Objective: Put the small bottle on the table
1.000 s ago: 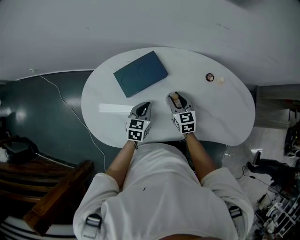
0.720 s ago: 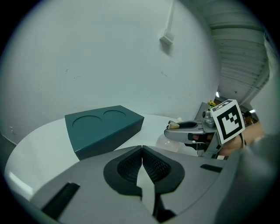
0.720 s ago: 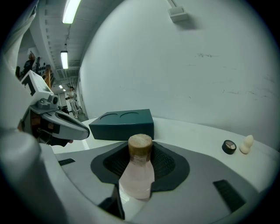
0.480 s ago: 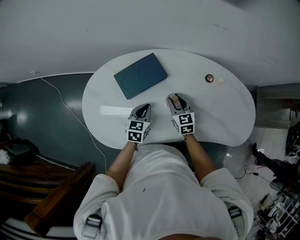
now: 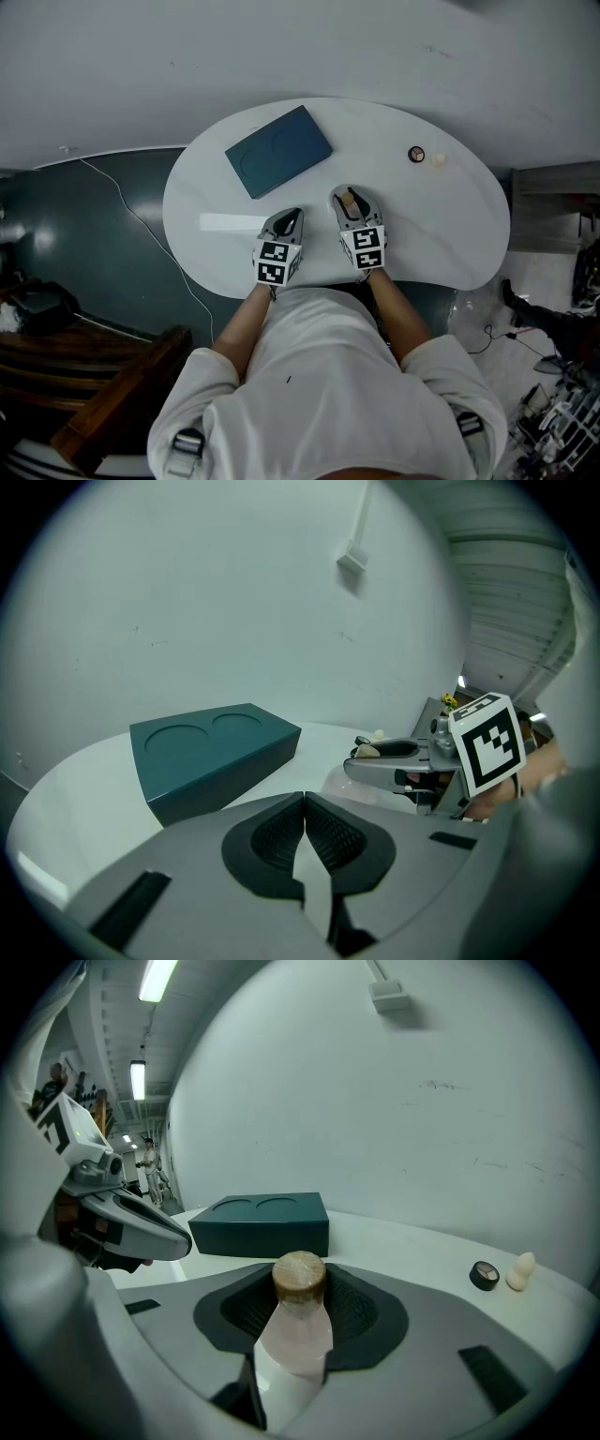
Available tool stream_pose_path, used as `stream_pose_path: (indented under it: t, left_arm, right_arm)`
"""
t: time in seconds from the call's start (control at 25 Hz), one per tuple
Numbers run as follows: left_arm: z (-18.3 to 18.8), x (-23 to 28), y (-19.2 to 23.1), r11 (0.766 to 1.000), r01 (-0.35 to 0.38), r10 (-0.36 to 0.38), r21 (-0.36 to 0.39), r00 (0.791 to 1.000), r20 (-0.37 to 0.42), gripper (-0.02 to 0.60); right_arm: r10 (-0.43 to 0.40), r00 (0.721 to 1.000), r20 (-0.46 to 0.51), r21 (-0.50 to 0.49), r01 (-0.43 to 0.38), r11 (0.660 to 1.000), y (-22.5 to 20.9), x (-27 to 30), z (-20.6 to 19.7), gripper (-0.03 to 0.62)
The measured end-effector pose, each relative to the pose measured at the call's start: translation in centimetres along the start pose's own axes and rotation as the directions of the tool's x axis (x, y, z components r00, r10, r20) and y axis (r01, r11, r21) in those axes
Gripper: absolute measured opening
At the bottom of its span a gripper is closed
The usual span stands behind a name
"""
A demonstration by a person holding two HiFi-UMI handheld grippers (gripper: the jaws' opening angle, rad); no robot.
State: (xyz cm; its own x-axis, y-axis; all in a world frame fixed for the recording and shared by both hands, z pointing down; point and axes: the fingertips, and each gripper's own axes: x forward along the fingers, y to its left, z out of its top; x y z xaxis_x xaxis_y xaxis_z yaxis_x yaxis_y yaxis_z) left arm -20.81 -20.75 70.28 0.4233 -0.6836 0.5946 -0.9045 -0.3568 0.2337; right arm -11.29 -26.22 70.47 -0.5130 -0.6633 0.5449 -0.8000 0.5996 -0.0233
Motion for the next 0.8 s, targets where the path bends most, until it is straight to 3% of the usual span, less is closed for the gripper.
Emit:
stream_pose_path:
  t: [0.36,0.68,0.8]
  left_arm:
    - [0.1,0.4,-1.1,0.999,0.032,-0.032,-0.001,0.999,0.005,0.020]
    - [0.3,1.2,-2.4,0.998,0.068,-0.068,-0.007,0.998,-0.017,0.020]
    - [0.1,1.6,-3.0,0.998,0.058,-0.058,-0.024,0.998,-0.027,0.020]
  right_arm:
    - [-0.026,1.000,-0.005,0.039,0.026,0.999,-0.6,-1.7,-0.5,0.216]
    - [-0.051,0.998,-0.020,0.057,0.052,0.997,-1.8,-5.5,-1.7,0.215]
    - [-0.066,0.997,-0.042,0.071,0.069,0.995,-3.3,-7.0,-3.1,0.172]
